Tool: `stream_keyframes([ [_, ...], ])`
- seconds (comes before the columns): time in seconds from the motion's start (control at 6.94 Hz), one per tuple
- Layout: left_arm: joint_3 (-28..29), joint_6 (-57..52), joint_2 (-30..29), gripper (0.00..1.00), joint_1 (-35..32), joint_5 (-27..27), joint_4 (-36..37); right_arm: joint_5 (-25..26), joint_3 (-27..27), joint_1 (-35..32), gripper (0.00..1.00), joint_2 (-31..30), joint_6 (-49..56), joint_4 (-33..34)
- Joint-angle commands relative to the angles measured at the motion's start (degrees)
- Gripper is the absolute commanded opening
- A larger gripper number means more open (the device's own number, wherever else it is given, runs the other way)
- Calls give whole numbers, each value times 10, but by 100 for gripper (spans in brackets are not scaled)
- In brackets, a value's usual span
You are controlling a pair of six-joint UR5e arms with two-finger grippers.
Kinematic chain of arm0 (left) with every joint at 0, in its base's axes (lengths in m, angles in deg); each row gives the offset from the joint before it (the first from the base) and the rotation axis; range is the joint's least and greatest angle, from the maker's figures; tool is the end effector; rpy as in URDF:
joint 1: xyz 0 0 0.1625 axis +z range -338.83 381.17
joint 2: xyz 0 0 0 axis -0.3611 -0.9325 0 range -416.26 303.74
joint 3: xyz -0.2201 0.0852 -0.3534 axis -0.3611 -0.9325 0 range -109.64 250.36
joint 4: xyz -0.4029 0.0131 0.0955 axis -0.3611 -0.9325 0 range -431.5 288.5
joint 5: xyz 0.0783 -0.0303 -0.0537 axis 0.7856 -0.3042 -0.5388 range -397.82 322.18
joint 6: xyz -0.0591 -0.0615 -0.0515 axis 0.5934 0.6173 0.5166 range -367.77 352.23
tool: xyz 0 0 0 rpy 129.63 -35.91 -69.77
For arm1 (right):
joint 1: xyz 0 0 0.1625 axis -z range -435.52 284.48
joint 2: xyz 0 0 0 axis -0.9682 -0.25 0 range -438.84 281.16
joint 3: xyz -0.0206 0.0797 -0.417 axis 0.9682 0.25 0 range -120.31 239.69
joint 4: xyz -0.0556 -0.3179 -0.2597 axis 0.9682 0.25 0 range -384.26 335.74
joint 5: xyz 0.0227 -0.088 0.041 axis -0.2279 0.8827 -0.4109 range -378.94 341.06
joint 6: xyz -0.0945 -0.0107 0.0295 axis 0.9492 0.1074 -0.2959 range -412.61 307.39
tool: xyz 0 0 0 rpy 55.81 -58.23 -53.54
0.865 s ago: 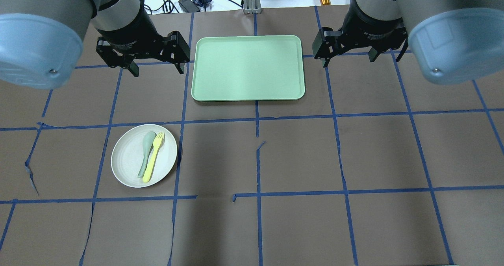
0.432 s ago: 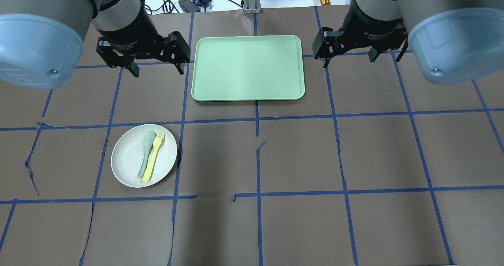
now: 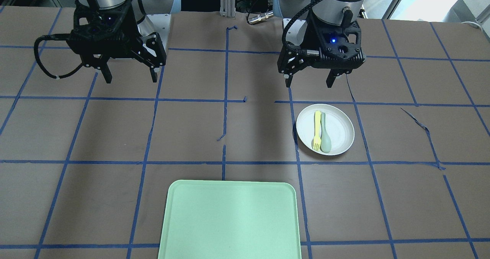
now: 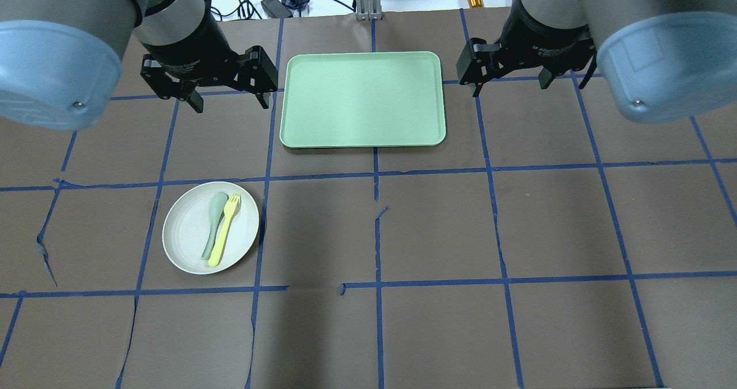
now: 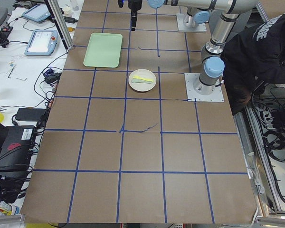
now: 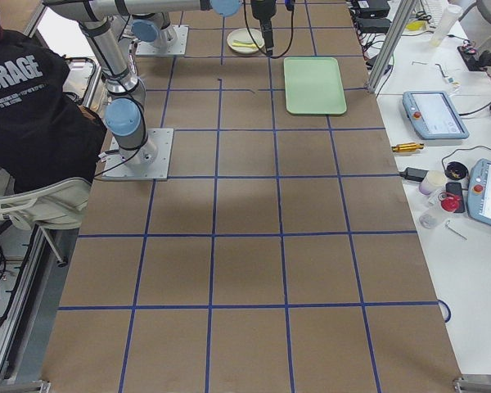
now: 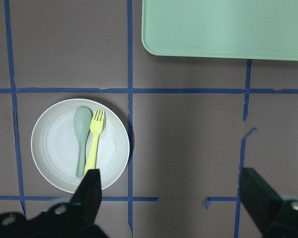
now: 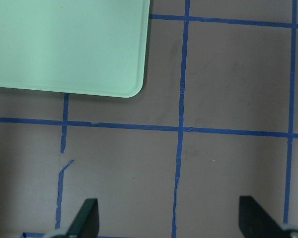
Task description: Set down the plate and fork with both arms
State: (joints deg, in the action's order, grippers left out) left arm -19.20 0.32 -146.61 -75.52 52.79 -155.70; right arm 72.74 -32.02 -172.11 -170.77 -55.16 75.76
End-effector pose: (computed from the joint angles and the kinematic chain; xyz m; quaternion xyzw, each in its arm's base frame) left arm -0.1900 -0.4854 0.4993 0.0125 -0.9986 0.0516 0.0013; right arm 0.1862 -0.4755 0.5085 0.0337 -0.9953 0.0902 0.0074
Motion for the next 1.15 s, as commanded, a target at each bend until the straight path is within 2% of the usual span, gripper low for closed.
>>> stream_keyframes([
  [0.0, 0, 0, 0, 100, 0, 0, 0, -2, -1, 0, 100, 0, 1, 0],
  [0.43, -1, 0, 0, 100, -1, 0, 0, 1, 6, 1, 100, 0, 10, -61],
  [1.01, -1, -1, 0, 100, 0, 0, 0, 0, 5, 1, 100, 0, 6, -54],
])
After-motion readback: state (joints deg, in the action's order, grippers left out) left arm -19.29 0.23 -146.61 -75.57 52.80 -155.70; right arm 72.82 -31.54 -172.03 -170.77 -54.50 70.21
